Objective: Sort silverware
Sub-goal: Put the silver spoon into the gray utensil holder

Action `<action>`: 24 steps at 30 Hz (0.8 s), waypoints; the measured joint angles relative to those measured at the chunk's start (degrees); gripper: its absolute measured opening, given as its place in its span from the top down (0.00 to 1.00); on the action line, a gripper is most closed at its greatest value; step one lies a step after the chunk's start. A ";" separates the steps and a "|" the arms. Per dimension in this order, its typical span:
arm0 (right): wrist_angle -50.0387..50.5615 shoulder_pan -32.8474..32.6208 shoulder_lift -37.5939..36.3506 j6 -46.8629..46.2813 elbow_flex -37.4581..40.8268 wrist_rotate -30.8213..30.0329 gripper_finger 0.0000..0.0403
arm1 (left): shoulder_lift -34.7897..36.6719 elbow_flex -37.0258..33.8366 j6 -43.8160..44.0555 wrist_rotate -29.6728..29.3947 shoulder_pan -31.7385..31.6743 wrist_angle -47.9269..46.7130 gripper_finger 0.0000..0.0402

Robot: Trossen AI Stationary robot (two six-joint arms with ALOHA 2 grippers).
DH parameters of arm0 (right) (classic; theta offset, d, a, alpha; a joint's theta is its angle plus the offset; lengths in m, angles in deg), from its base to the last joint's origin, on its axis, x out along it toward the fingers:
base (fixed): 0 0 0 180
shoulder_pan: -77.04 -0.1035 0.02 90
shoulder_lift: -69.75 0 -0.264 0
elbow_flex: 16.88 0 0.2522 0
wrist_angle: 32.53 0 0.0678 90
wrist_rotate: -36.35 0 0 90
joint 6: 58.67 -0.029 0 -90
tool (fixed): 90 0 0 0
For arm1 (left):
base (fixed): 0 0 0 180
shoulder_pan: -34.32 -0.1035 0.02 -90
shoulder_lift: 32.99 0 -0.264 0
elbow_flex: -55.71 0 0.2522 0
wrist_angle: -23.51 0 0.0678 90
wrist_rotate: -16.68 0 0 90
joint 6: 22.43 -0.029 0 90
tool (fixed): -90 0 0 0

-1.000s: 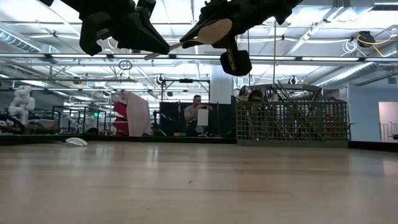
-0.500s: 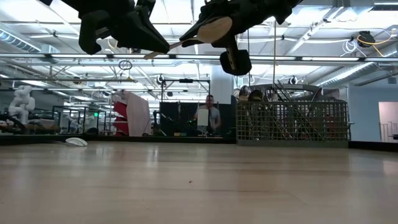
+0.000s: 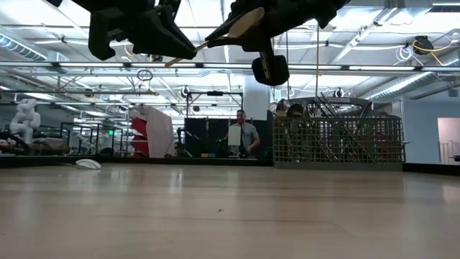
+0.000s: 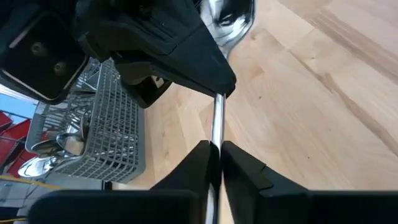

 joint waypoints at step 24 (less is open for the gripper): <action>0.56 -0.02 -0.11 -1.24 -0.20 -1.70 1.00 | -0.15 0.02 -0.01 -1.10 -0.32 2.26 0.78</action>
